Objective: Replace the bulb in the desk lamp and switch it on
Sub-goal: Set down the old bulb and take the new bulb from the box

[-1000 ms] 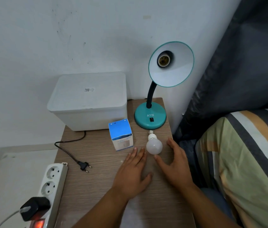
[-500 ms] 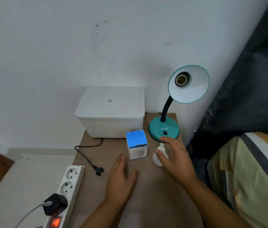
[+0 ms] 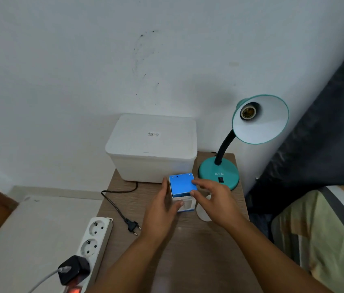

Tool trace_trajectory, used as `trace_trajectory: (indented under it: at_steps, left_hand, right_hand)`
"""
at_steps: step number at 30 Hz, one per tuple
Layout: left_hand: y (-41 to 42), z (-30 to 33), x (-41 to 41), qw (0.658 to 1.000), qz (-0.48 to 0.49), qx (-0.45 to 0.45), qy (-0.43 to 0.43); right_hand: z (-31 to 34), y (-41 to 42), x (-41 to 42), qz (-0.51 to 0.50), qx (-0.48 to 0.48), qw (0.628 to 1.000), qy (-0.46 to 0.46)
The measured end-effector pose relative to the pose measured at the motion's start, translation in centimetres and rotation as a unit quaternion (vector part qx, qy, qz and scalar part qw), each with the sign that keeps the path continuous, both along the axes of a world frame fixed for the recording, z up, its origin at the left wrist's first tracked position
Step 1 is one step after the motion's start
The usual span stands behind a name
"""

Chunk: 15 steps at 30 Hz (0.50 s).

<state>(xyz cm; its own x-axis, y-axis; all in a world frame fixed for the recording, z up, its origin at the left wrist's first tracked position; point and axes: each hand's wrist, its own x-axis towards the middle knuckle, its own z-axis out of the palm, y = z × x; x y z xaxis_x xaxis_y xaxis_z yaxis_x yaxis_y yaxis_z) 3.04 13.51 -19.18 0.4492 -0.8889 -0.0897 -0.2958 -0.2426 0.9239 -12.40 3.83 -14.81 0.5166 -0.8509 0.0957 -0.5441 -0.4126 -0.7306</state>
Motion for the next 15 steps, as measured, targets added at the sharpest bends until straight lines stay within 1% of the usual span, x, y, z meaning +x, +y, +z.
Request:
trace_trajectory:
  at_steps: [4, 6, 11, 15]
  left_hand:
    - [0.0, 0.4, 0.2, 1.0, -0.006, -0.023, 0.007]
    - [0.0, 0.8, 0.3, 0.999, -0.017, -0.029, -0.005]
    - [-0.4, 1.1, 0.9, 0.99, -0.055, -0.022, -0.126]
    - [-0.6, 0.9, 1.3, 0.982, -0.076, -0.02, -0.174]
  right_hand:
    - [0.0, -0.1, 0.5, -0.027, -0.024, 0.999, -0.009]
    - [0.2, -0.2, 0.8, -0.043, -0.024, 0.999, -0.019]
    - [0.9, -0.7, 1.7, -0.075, -0.032, 0.995, -0.048]
    - [1.2, -1.1, 2.4, -0.099, -0.026, 0.993, -0.06]
